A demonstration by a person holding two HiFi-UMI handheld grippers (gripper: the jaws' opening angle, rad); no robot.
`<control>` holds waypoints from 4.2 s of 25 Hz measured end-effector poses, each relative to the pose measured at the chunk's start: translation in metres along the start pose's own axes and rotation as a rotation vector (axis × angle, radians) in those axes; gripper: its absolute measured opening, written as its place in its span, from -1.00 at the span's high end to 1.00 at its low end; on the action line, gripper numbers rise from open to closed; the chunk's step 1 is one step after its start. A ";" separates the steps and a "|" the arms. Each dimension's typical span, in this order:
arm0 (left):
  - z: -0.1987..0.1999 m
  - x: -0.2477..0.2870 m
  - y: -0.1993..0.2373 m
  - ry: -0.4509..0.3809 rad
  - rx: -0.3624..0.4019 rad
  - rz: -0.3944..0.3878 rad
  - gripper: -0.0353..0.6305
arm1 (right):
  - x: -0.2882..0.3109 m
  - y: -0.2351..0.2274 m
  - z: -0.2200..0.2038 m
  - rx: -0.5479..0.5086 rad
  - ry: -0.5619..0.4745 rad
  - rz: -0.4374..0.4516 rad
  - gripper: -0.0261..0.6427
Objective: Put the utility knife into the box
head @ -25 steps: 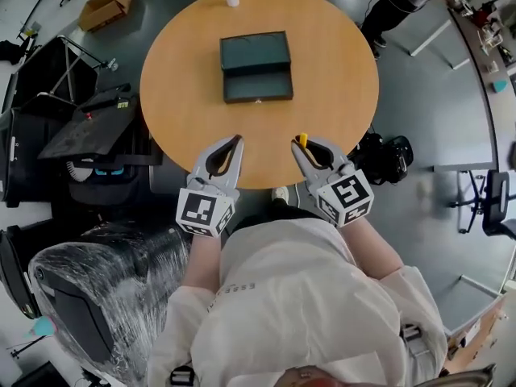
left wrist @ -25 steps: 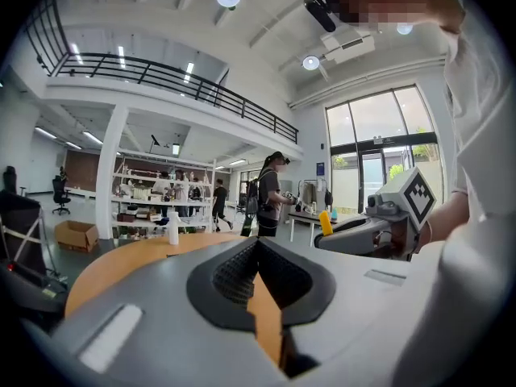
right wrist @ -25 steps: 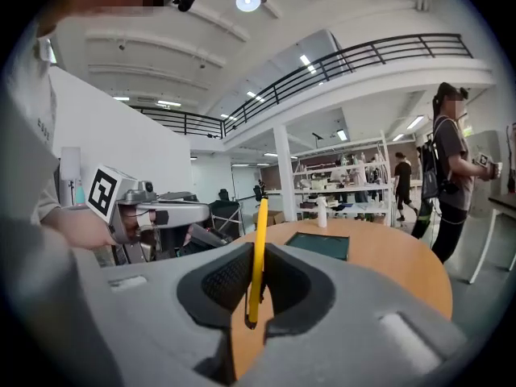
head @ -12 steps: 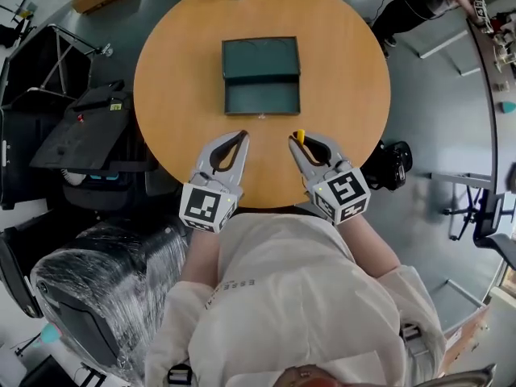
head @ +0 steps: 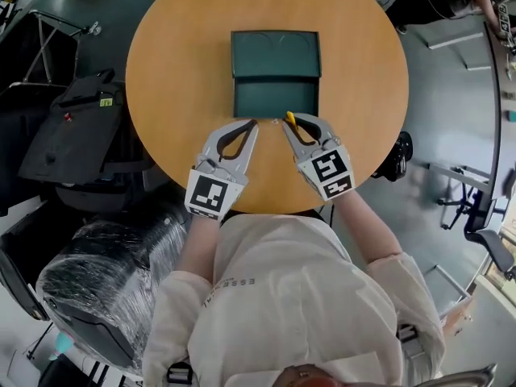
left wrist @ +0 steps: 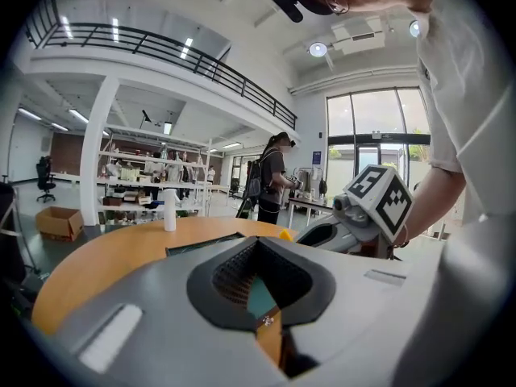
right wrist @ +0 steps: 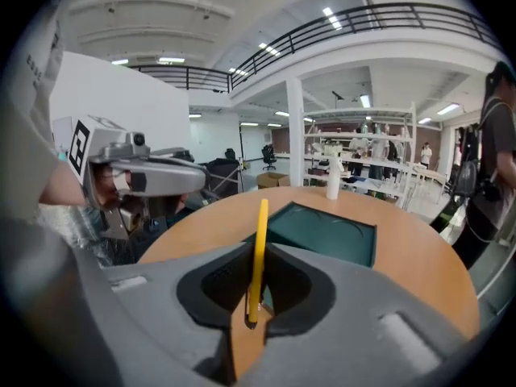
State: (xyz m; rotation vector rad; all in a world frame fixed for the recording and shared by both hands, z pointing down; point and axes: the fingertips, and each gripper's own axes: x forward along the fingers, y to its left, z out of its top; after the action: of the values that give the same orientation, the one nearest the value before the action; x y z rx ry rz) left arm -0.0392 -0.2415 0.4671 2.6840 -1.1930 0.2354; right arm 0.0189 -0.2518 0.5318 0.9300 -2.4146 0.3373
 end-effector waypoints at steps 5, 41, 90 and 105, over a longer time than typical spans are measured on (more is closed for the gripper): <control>-0.018 0.009 0.021 0.023 -0.033 -0.007 0.85 | 0.067 -0.022 -0.020 -0.009 0.151 0.019 0.83; 0.007 -0.004 0.043 -0.024 -0.108 0.072 0.85 | 0.004 -0.032 0.053 0.162 -0.215 -0.123 0.93; -0.022 -0.281 -0.216 -0.132 -0.032 0.010 0.85 | -0.274 0.251 -0.054 0.027 -0.329 -0.264 0.94; -0.011 -0.281 -0.271 -0.154 -0.018 0.029 0.85 | -0.320 0.253 -0.073 0.020 -0.330 -0.208 0.94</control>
State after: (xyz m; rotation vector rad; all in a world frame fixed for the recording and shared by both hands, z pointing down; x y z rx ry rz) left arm -0.0234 0.1399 0.3850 2.7121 -1.2701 0.0224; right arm 0.0749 0.1386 0.4043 1.3215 -2.5769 0.1389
